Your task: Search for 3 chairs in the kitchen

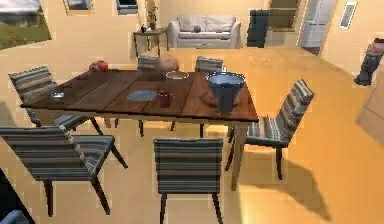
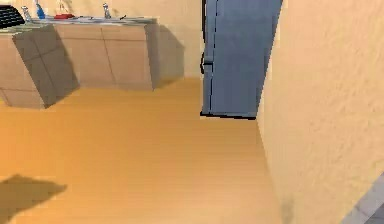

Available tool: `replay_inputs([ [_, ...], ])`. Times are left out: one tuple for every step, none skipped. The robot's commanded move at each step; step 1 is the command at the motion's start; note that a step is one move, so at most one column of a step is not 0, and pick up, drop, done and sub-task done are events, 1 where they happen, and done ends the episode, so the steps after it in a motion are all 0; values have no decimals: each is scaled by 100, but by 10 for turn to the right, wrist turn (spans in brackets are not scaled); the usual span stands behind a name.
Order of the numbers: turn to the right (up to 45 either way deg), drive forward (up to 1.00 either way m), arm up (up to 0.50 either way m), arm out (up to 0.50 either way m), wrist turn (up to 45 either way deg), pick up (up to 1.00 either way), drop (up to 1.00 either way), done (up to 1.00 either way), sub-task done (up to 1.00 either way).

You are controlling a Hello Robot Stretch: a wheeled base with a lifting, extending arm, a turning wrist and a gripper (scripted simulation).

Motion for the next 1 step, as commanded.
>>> replay_inputs([
  [450,0,0,0,0,0,0,0,0],
])
